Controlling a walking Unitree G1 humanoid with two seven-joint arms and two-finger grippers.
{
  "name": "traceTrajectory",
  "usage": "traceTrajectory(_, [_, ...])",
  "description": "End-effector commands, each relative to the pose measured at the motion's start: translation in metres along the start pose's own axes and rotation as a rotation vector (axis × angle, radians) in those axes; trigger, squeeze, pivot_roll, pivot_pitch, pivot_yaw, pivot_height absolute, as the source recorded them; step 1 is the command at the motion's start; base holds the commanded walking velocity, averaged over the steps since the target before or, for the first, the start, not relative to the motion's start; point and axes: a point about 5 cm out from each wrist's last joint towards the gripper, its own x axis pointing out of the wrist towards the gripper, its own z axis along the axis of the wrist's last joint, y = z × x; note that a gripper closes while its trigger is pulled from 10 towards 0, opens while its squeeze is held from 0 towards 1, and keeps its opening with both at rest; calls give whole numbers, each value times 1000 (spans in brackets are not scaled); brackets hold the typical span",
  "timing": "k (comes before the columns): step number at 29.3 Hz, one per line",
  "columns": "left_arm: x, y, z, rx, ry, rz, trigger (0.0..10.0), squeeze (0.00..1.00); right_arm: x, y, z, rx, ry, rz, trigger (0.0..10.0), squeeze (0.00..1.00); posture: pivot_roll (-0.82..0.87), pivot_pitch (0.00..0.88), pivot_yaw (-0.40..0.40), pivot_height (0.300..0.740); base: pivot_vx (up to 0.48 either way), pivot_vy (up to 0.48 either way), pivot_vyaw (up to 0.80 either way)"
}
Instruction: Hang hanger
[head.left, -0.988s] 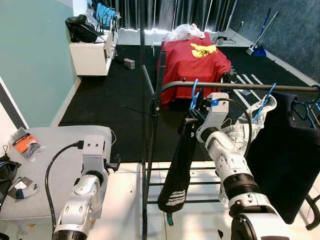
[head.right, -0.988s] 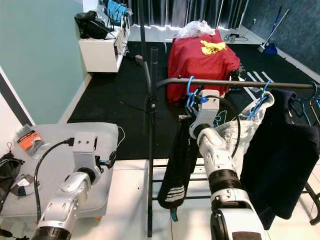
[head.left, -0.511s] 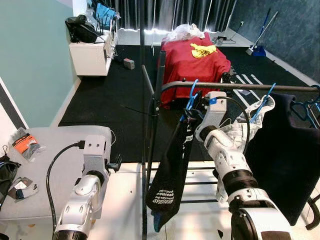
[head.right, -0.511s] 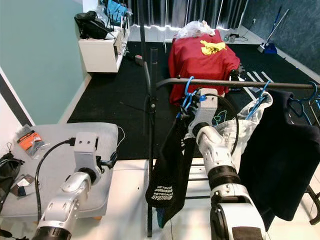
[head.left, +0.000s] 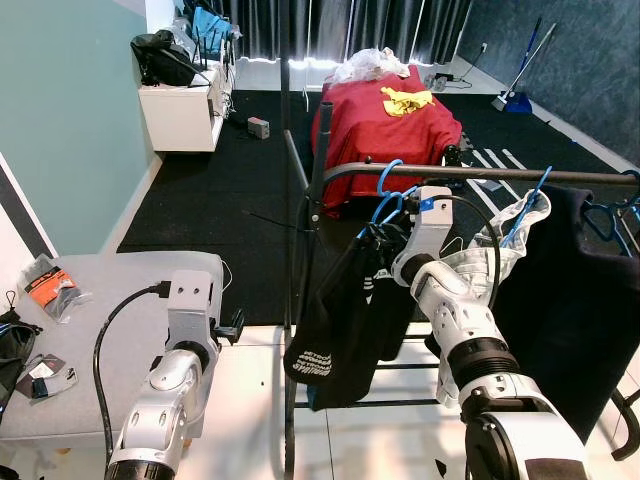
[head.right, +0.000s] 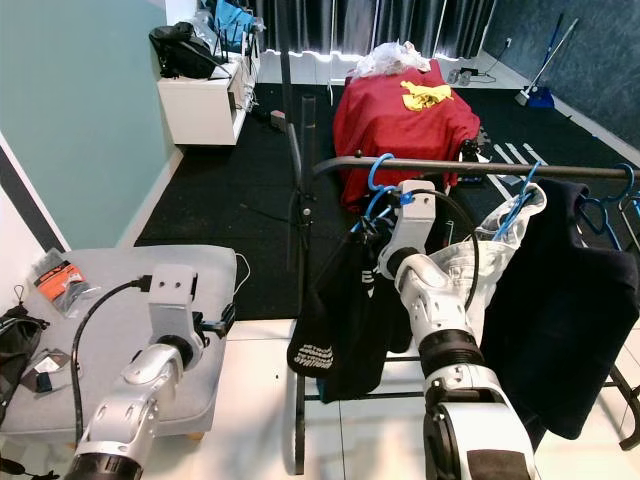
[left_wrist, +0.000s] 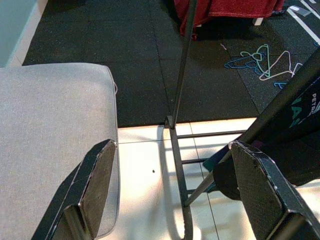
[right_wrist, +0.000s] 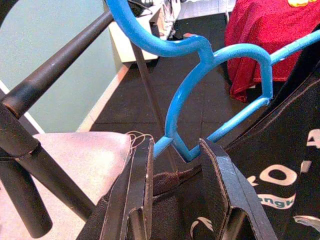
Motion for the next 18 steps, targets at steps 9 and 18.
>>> traceTrajectory(9, [-1,-1,-4,5,21,-21,10000,0,-1,-12,-3,31,37,-34,10000,0,-64,0,-41,740,0,0,0])
traceTrajectory(18, [-2,-2,-5,5,22,-31,10000,0,-1,-16,0,31,28,-46,10000,1000,-62,0,-41,740,0,0,0])
